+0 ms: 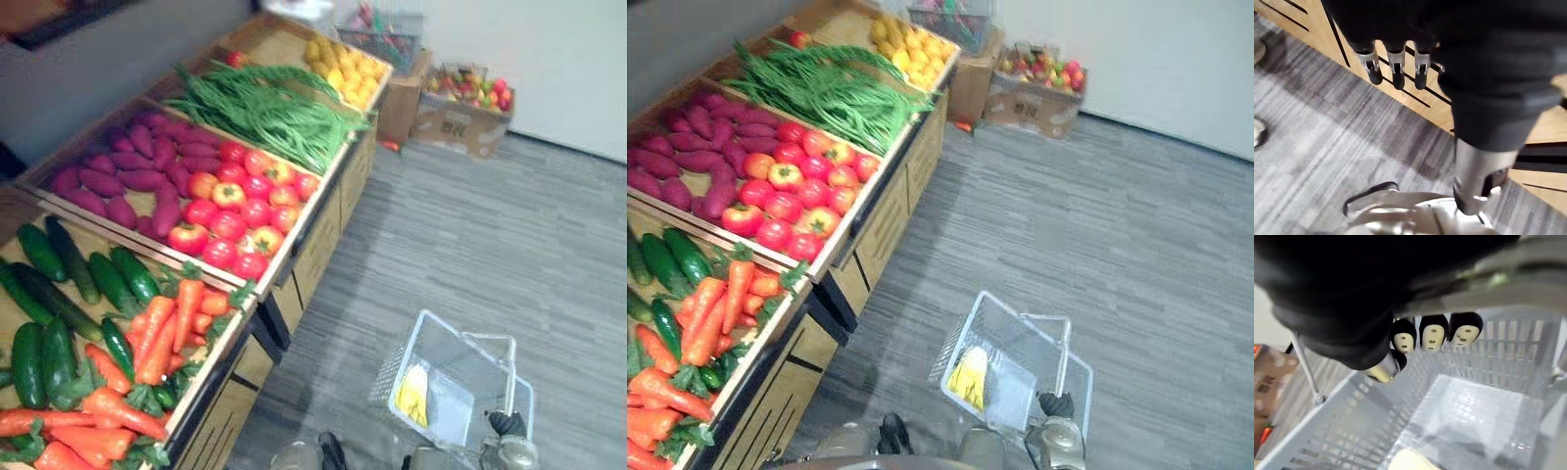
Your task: Pick vegetable in the basket
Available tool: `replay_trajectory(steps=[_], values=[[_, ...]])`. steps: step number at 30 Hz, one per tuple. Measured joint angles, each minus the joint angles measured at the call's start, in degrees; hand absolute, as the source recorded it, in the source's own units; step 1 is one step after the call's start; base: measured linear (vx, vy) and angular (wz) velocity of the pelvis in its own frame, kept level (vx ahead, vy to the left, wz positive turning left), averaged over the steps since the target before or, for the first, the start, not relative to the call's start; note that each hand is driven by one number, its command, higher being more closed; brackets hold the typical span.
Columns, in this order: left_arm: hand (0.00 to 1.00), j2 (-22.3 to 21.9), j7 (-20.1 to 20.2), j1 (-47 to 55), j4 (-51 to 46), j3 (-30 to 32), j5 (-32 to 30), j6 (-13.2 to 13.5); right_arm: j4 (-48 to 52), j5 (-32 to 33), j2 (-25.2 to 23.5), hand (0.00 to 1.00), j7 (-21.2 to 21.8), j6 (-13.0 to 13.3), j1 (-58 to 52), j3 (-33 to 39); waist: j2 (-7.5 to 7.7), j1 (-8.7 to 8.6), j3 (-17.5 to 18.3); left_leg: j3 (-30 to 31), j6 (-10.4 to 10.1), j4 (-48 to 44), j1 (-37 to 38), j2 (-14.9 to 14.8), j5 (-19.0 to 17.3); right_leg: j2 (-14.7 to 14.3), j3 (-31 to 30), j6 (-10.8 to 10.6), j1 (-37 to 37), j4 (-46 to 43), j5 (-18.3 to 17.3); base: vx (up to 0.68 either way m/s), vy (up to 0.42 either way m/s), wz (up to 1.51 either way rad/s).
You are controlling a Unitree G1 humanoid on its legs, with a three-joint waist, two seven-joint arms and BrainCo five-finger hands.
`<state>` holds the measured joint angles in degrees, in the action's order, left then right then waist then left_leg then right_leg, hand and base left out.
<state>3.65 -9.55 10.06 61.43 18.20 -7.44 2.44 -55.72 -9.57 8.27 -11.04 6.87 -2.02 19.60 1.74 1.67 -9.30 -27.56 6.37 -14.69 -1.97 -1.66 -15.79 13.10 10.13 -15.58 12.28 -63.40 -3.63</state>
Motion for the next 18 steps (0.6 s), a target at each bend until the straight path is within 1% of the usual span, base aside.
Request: replay_trajectory(steps=[1,2,3,4,5,6,7,8,9,10,11,12,13,14,15,16,17,18], values=[[0.00,0.0,0.0,0.0,0.0,0.0,0.0,0.0,1.1,-0.4,-0.1,1.00,0.0,0.3,-0.7,-0.1,-0.05,-0.04,0.1,1.2,-0.1,1.2,1.1,0.3,0.5,0.0,0.5,0.7,1.1,0.4,-0.4,0.26,0.017,1.24],[0.00,0.0,0.1,0.0,-0.1,0.2,0.0,0.1,2.5,-0.6,-0.2,1.00,-0.1,1.3,-1.4,-0.3,-0.27,-0.25,0.4,4.2,-0.3,3.1,2.1,0.6,1.2,0.1,1.0,2.2,3.9,2.7,-1.2,0.27,-0.041,1.38],[0.00,0.0,0.1,-0.3,-0.5,0.5,0.0,0.1,3.1,-0.7,-0.3,1.00,-0.1,1.5,-1.6,0.0,-0.11,-0.32,0.3,7.5,-0.6,3.9,3.1,0.8,1.8,0.3,0.9,3.4,5.9,6.4,-1.9,0.27,-0.074,1.44],[0.00,0.0,0.1,-0.3,-0.7,0.9,0.0,0.1,3.0,-0.7,-0.3,1.00,0.0,1.4,-1.7,0.2,0.01,-0.33,0.1,9.2,-0.9,4.3,3.5,0.8,2.0,0.3,0.6,3.9,6.6,8.8,-2.2,0.32,-0.125,1.46],[0.00,-0.1,0.1,-0.3,-0.9,1.7,0.0,0.1,3.0,-0.7,-0.3,1.00,0.0,1.5,-1.9,0.3,0.22,-0.05,0.2,12.6,-1.3,4.6,4.3,0.7,2.3,0.2,-0.3,4.5,6.8,15.0,-2.6,0.33,-0.162,1.50],[0.00,-0.4,0.1,-0.3,-0.9,2.6,0.0,0.1,3.0,-0.7,-0.6,1.00,0.0,1.3,-2.0,0.5,0.25,0.06,0.2,16.0,-1.6,4.7,4.5,0.2,2.3,-0.6,-2.6,5.0,6.4,22.0,-2.8,0.33,-0.179,1.46],[0.00,-0.5,0.1,-0.3,-0.9,2.8,0.0,0.1,3.0,-0.7,-0.7,1.00,0.1,1.4,-1.9,0.5,0.23,0.10,0.2,17.7,-2.1,4.7,4.5,0.0,2.4,-1.4,-4.5,5.4,6.3,25.5,-3.0,0.37,-0.275,1.53],[0.00,-0.8,0.1,-0.7,-1.0,3.8,0.0,0.1,3.1,-0.7,-1.2,1.00,0.2,1.4,-1.6,0.9,0.06,0.06,0.2,21.3,-3.2,4.7,4.2,-0.8,2.4,-2.8,-8.4,6.0,6.0,32.4,-2.9,0.36,-0.337,1.57],[0.00,-1.1,0.1,-1.3,-1.0,4.3,0.0,0.1,3.0,-0.7,-1.7,1.00,0.3,1.3,-1.6,1.6,-0.18,0.14,0.0,25.4,-4.5,4.6,4.1,-1.5,2.1,-3.9,-12.0,5.9,5.2,38.2,-2.8,0.35,-0.376,1.62],[0.00,-1.1,0.1,-1.5,-1.0,4.4,0.0,0.2,2.9,-0.7,-2.1,1.00,0.3,1.3,-1.6,2.2,-0.25,0.16,0.0,27.3,-5.2,4.5,4.1,-1.9,2.0,-4.1,-13.6,6.6,4.9,40.3,-2.1,0.29,-0.396,1.71],[0.00,-1.2,0.1,-2.0,-1.0,4.4,0.0,0.2,2.9,-0.6,-2.9,1.00,0.2,1.0,-1.8,3.1,-0.18,0.14,0.0,31.7,-6.8,4.4,4.1,-2.5,1.5,-3.8,-15.9,7.8,4.1,43.4,-0.6,0.22,-0.364,1.61],[0.00,-1.2,0.0,-2.3,-1.0,4.5,0.0,0.2,2.9,-0.6,-3.1,1.00,0.2,0.9,-2.2,3.2,0.16,0.11,0.2,34.7,-8.1,4.0,4.0,-2.9,0.9,-3.5,-17.1,7.9,3.1,45.0,0.5,0.27,-0.507,1.98],[0.00,-0.7,-0.2,-2.5,-1.0,4.7,0.0,0.3,3.0,-0.5,-3.8,1.00,0.3,0.9,-3.1,3.9,1.70,0.20,0.6,37.8,-10.2,3.3,4.0,-2.9,-0.2,-2.0,-16.8,7.9,1.8,45.7,5.8,0.23,-0.592,1.60],[0.00,-0.7,-0.3,-2.6,-0.8,5.0,0.0,0.3,2.9,-0.5,-4.0,1.00,0.3,0.8,-3.3,4.4,1.85,0.36,0.5,39.4,-11.4,3.1,3.9,-3.4,-0.8,-1.7,-16.3,4.5,0.9,44.7,2.2,0.25,-0.732,1.54],[0.00,-1.2,-0.4,-3.0,-0.4,5.9,0.1,0.5,2.9,-0.6,-4.0,1.00,0.3,0.8,-3.0,4.7,1.01,1.00,0.7,40.8,-13.4,3.1,3.3,-6.1,-0.3,-2.8,-11.8,4.7,-0.7,44.8,-3.2,0.17,-0.621,0.93],[0.00,-1.6,-0.7,-3.1,-0.1,5.9,0.3,0.6,3.0,-0.7,-3.7,1.00,0.5,0.8,-2.6,4.6,0.35,1.10,0.6,40.7,-14.2,3.3,2.8,-7.3,0.2,-3.5,-10.3,5.3,-0.6,44.7,-4.0,0.13,-0.560,0.86],[0.00,-2.4,-1.2,-3.4,0.3,5.9,0.5,0.6,3.0,-0.7,-3.2,1.00,1.0,0.8,-1.9,4.5,-1.80,0.97,0.6,40.7,-16.2,4.6,2.0,-9.8,2.1,-5.5,-7.9,6.2,-0.5,44.3,-4.5,0.07,-0.397,0.49],[0.00,-2.6,-1.2,-3.3,0.3,5.9,0.5,0.7,2.8,-0.9,-3.1,1.00,1.3,0.8,-1.9,4.5,-2.21,0.97,0.6,40.7,-16.7,5.6,2.1,-10.5,3.4,-6.1,-7.0,6.8,-0.5,43.9,-4.9,0.08,-0.509,0.63]])
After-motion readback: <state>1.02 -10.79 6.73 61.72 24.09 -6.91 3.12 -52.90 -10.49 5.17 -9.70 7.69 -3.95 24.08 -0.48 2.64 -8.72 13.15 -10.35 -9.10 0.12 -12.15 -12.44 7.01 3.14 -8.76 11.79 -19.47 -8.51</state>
